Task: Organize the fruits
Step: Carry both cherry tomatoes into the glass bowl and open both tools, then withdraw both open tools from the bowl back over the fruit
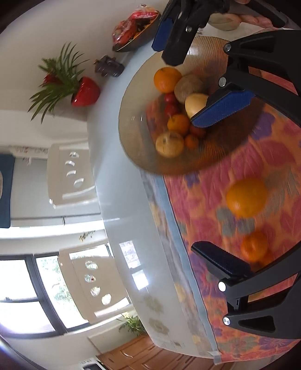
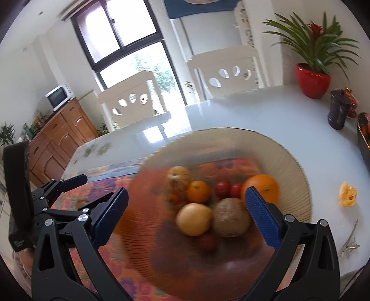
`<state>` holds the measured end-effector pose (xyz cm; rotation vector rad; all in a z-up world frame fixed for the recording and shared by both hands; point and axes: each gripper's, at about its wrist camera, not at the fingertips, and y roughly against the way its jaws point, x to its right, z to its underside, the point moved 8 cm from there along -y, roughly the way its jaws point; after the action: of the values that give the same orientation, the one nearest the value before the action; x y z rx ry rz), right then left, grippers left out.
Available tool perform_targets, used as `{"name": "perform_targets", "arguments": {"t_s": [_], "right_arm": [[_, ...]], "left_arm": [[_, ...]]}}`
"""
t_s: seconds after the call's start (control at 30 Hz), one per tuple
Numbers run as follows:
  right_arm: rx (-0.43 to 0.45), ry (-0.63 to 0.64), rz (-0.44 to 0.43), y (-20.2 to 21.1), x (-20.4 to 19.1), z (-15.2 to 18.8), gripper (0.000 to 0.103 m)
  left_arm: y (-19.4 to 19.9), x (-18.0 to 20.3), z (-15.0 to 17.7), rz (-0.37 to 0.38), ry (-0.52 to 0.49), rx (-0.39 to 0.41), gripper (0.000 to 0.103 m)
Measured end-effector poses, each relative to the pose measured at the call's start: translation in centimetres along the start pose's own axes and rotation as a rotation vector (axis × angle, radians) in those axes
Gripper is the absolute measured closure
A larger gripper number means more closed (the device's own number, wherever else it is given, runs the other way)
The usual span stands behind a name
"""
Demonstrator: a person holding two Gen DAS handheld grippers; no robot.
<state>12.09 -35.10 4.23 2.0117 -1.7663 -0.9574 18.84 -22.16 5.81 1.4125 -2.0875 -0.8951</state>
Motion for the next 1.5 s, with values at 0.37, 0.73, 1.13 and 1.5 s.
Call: {"name": "perform_targets", "arguments": {"t_s": [0.37,0.73,1.13,1.5], "right_arm": [[-0.023,0.11,-0.073,-0.7,-8.7,1.4,0.003],[-0.072,0.159,-0.131,-1.9,-14.1,4.4,0.003],[-0.179,0.182,-0.163,-5.4,-16.4,9.6,0.003],[-0.196,-0.019,-0.186,-10.6,-14.9,11.8,0.003]], "left_arm": [[3.4,-9.2,1.9,-0.115,0.054,0.026,0.005],[5.2,-15.0,4.8,-0.136,0.153,0.032,0.005],[2.9,-18.0,8.7,-0.098,0.236,0.013,0.005],[0.1,-16.8,10.5,-0.05,0.138,0.003,0.005]]}}
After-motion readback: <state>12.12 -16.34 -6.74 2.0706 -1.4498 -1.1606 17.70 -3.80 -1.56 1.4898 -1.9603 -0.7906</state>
